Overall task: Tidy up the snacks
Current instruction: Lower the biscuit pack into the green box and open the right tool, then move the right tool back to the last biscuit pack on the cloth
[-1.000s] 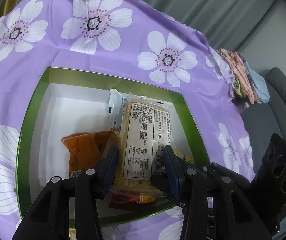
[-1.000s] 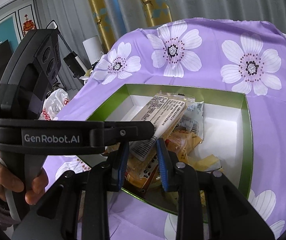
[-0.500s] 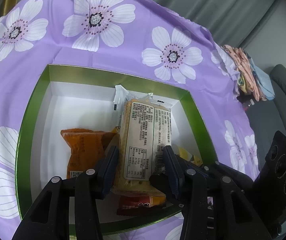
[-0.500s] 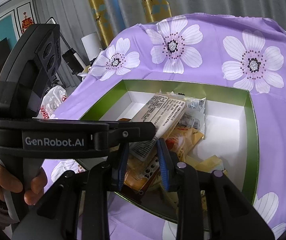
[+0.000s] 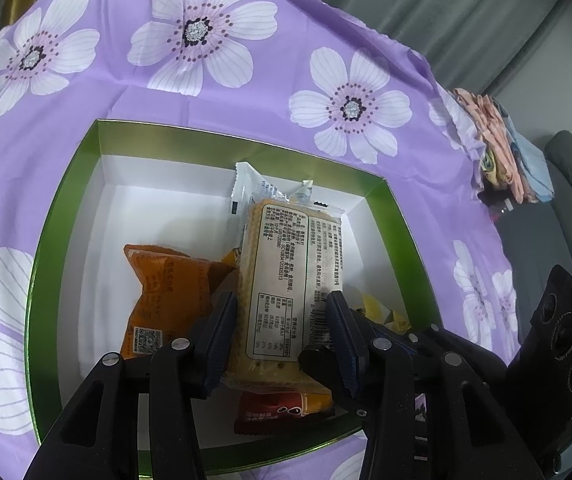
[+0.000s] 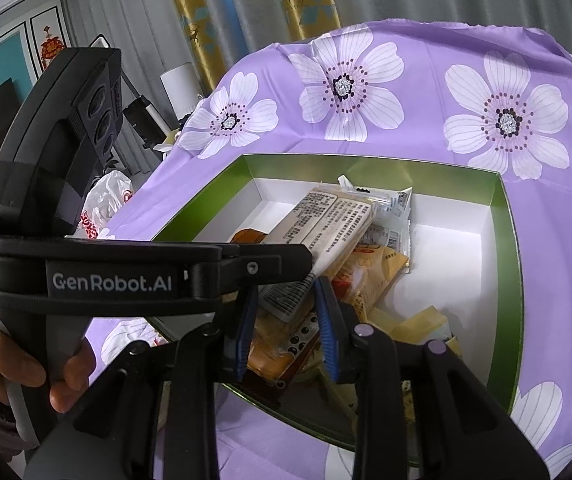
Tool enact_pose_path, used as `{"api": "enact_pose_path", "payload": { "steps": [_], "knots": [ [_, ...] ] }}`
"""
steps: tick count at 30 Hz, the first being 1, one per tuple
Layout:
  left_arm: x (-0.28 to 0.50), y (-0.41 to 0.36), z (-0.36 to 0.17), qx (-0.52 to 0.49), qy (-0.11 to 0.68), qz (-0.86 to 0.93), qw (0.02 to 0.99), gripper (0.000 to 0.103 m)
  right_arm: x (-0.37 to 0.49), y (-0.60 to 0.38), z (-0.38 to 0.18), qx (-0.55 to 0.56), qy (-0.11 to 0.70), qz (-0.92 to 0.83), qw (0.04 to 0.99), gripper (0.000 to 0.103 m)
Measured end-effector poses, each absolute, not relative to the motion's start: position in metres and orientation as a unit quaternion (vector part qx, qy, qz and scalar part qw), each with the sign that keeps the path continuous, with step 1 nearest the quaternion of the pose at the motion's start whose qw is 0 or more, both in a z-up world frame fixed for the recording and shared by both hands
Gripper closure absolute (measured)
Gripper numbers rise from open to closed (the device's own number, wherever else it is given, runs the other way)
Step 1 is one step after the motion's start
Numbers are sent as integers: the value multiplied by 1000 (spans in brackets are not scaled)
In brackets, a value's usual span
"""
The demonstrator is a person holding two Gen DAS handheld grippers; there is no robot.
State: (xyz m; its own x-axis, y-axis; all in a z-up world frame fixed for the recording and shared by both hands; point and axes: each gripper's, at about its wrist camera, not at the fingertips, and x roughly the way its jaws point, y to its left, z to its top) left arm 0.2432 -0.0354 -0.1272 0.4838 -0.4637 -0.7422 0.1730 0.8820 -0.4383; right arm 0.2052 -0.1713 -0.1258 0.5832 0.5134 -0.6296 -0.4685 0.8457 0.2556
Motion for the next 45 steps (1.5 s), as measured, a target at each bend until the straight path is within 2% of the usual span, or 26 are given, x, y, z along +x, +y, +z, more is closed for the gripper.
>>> {"api": "enact_pose_path", "payload": {
  "steps": [9,13,19,21,22,23,28,32,36,38,41,45],
  "knots": [
    [244,-36,-128,-154,475,-185,846,57,205,-172,-126,32,366,276,888,71],
    [245,-39,-131,-146,484,-183,843,45,205,-172,-127,30,370,276,887,62],
    [244,-41,-132,-136,487,-175,845,44,204,-170,-125,25,371,274,887,59],
    [243,-41,-130,-135,486,-173,846,39,204,-171,-125,24,372,271,888,58],
    [242,-41,-129,-135,485,-175,846,28,204,-171,-125,25,372,271,887,58],
    [241,-41,-128,-137,483,-177,846,21,204,-171,-125,26,373,270,887,56],
    [240,-43,-124,-135,481,-179,848,21,204,-173,-125,25,375,267,888,53],
    [238,-45,-119,-129,475,-179,852,21,202,-175,-122,27,371,263,890,46],
    [234,-47,-112,-121,466,-176,858,20,198,-179,-116,30,365,258,894,32],
    [232,-48,-108,-116,462,-174,862,8,196,-181,-112,31,361,253,897,27],
    [227,-48,-102,-110,454,-171,868,6,192,-185,-106,35,360,248,899,25],
    [220,-47,-94,-102,445,-168,874,6,185,-190,-100,42,354,234,905,9]
  ]
}}
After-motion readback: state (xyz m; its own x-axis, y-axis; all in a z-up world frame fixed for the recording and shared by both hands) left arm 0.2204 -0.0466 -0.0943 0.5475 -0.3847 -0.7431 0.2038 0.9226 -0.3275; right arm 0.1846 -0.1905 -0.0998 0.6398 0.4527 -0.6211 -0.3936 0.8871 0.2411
